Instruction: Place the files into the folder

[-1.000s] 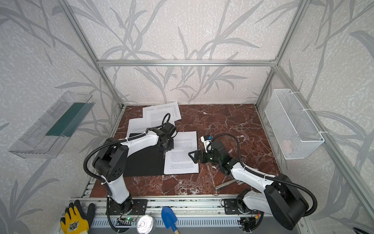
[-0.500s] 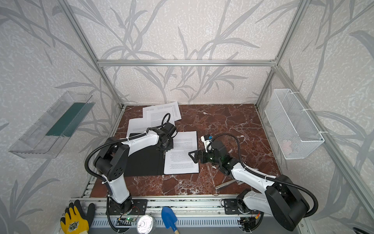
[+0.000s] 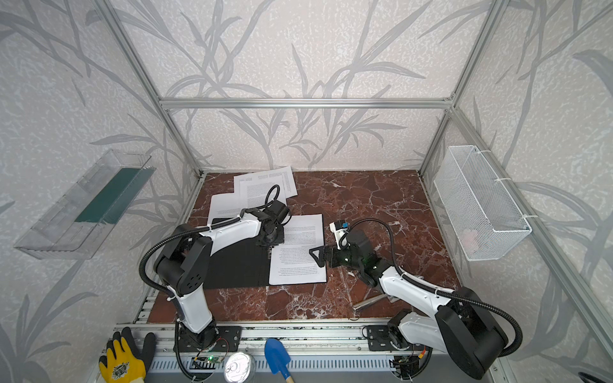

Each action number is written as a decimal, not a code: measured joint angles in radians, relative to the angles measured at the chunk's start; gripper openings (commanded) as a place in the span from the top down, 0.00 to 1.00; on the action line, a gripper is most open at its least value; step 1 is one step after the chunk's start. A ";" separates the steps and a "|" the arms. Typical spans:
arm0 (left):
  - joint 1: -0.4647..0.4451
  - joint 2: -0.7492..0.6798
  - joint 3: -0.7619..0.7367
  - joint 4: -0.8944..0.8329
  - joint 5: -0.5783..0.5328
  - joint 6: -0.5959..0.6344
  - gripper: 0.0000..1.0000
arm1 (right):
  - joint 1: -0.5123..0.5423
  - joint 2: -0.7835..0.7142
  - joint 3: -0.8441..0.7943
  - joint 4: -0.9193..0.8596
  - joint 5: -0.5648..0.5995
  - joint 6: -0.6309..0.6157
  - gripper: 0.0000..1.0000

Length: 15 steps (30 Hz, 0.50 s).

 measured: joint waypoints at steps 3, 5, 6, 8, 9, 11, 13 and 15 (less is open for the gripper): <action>-0.004 0.000 0.004 -0.005 -0.002 0.003 0.90 | 0.000 -0.001 0.000 -0.003 0.000 0.000 0.01; -0.007 -0.001 0.014 -0.014 -0.002 0.006 0.90 | 0.000 -0.003 0.000 -0.006 0.000 0.000 0.01; -0.009 -0.003 0.020 -0.016 -0.001 0.008 0.91 | 0.000 -0.004 0.000 -0.008 0.000 0.000 0.01; -0.014 -0.003 0.023 -0.016 0.000 0.008 0.91 | 0.000 -0.005 0.000 -0.010 0.000 0.000 0.01; -0.017 -0.003 0.023 -0.019 0.000 0.007 0.91 | 0.000 -0.005 0.000 -0.011 0.001 0.000 0.01; -0.022 -0.003 0.024 -0.024 0.000 0.007 0.91 | 0.000 -0.008 0.000 -0.017 0.005 -0.001 0.01; -0.027 -0.003 0.026 -0.030 -0.001 0.005 0.91 | 0.000 -0.016 0.000 -0.021 0.008 -0.004 0.01; -0.034 -0.003 0.030 -0.036 -0.001 0.003 0.92 | 0.000 -0.024 0.000 -0.022 0.010 -0.008 0.01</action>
